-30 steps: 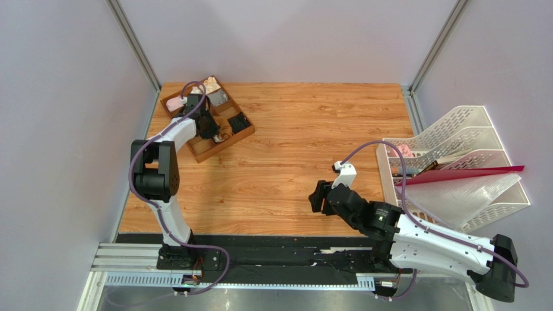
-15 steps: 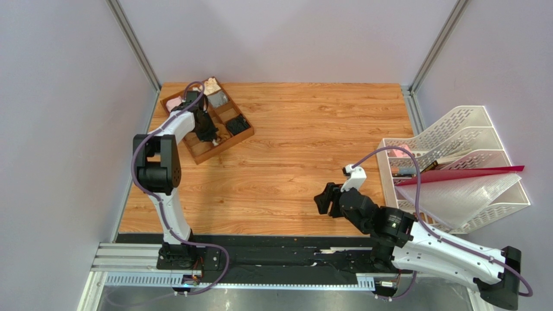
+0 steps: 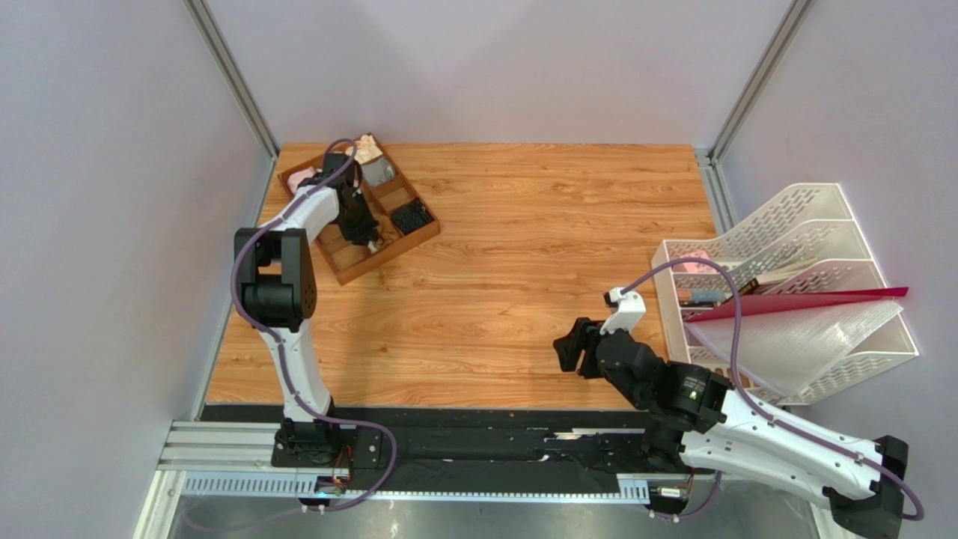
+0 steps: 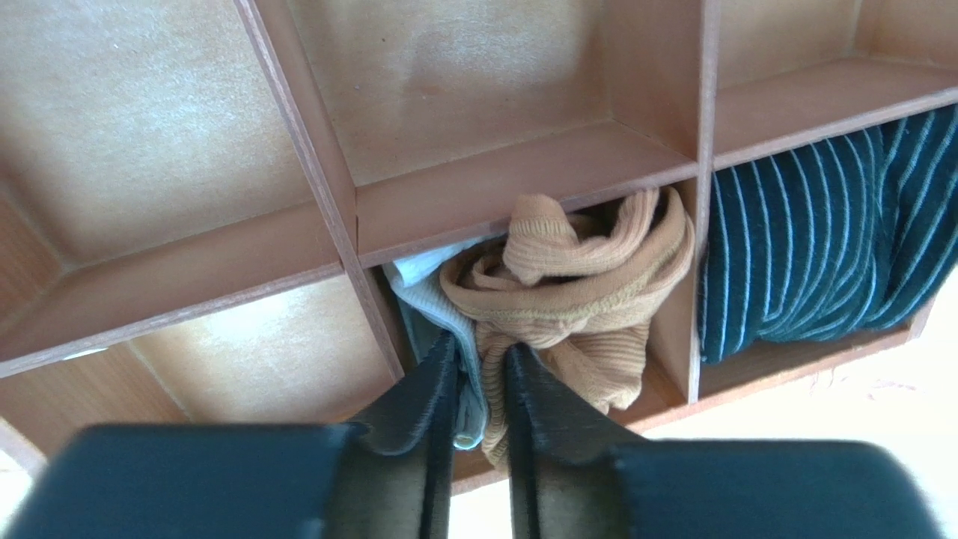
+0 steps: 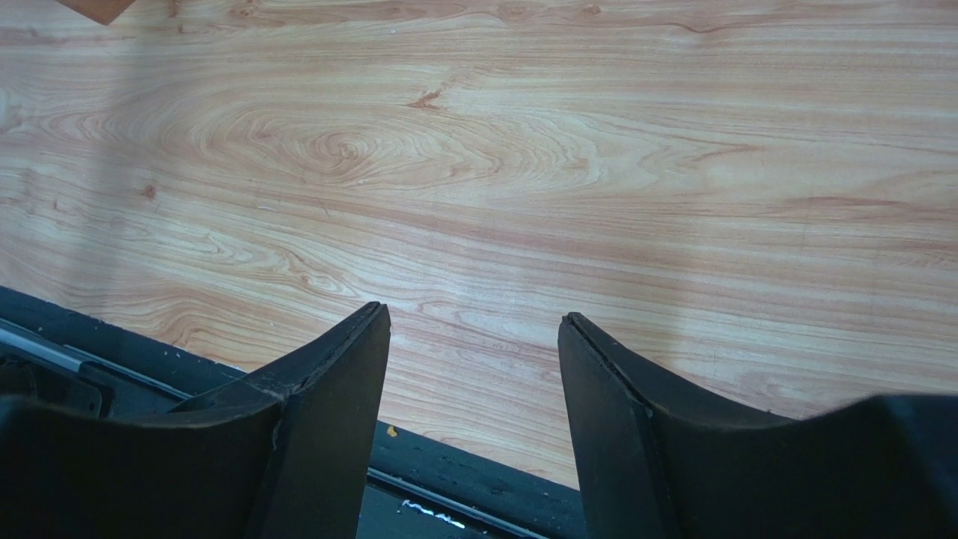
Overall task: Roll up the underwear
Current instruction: Place the underwear in the storage box.
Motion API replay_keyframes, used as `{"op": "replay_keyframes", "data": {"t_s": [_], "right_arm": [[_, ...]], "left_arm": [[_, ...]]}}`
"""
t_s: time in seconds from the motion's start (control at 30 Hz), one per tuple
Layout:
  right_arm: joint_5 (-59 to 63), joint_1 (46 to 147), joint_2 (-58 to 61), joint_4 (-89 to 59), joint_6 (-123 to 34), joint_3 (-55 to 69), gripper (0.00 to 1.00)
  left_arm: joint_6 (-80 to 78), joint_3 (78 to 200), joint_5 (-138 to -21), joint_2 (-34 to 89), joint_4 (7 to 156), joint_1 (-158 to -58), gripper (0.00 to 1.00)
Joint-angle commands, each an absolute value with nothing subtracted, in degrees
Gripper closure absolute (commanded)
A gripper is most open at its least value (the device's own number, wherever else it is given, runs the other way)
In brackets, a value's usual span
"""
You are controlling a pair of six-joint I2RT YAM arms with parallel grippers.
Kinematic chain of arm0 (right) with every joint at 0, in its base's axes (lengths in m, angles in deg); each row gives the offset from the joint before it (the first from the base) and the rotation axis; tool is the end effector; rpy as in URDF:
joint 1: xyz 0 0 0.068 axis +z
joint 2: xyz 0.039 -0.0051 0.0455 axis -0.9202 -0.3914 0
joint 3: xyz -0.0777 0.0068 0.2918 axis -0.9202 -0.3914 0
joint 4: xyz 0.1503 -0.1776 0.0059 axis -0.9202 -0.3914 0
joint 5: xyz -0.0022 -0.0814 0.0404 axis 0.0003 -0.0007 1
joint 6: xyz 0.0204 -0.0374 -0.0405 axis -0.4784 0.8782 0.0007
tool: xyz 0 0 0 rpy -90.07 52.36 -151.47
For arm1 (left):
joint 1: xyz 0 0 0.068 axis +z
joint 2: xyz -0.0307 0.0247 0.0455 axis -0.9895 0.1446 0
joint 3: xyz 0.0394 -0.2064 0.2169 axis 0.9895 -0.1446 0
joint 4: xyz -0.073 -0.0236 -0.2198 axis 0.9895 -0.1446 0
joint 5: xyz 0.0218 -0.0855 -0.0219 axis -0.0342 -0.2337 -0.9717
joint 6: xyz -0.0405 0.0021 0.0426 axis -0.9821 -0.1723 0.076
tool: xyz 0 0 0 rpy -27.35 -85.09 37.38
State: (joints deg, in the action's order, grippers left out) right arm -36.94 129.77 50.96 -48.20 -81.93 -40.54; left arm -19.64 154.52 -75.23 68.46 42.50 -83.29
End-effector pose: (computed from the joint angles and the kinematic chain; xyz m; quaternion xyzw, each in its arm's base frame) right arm 0.0540 0.0565 0.2471 -0.0217 0.8725 0.1962 0.4471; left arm 0.4146 -0.0146 0.2232 -0.2349 0.9472 -0.0919 0.1977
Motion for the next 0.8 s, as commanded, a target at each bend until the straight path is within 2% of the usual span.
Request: {"op": "replay_keyframes", "data": {"t_s": [0.0, 0.07, 0.2, 0.27, 0.3, 0.47, 0.67, 0.77], "right_arm": [[-38.5, 129.6, 50.1, -48.5, -82.0, -39.4, 0.39], [-38.4, 129.6, 50.0, -48.2, -81.8, -39.4, 0.39], [-38.2, 129.7, 50.0, -48.1, -81.8, -39.4, 0.39], [-38.1, 129.6, 50.0, -48.1, -81.9, -39.6, 0.38], [-38.0, 129.6, 50.0, -48.1, -81.9, -39.6, 0.39], [-37.6, 129.6, 50.0, -48.0, -81.9, -39.7, 0.39], [-37.4, 129.6, 49.0, -47.0, -81.6, -39.7, 0.39], [-37.1, 129.6, 47.7, -46.5, -81.6, -39.2, 0.39]], "left_arm": [[-18.1, 155.2, -75.1, 63.6, 39.5, -83.3, 0.63], [-17.9, 156.1, -74.8, 62.3, 38.8, -83.3, 0.59], [-17.2, 157.2, -73.2, 60.9, 37.2, -83.3, 0.44], [-16.9, 157.3, -72.5, 60.1, 36.7, -83.3, 0.43], [-16.7, 157.4, -72.2, 59.9, 36.3, -83.3, 0.39], [-16.5, 156.9, -72.0, 56.0, 36.7, -83.3, 0.38], [-13.6, 158.1, -74.7, 57.0, 41.0, -85.2, 0.48], [-13.0, 160.9, -74.5, 60.8, 40.4, -85.9, 0.5]]}}
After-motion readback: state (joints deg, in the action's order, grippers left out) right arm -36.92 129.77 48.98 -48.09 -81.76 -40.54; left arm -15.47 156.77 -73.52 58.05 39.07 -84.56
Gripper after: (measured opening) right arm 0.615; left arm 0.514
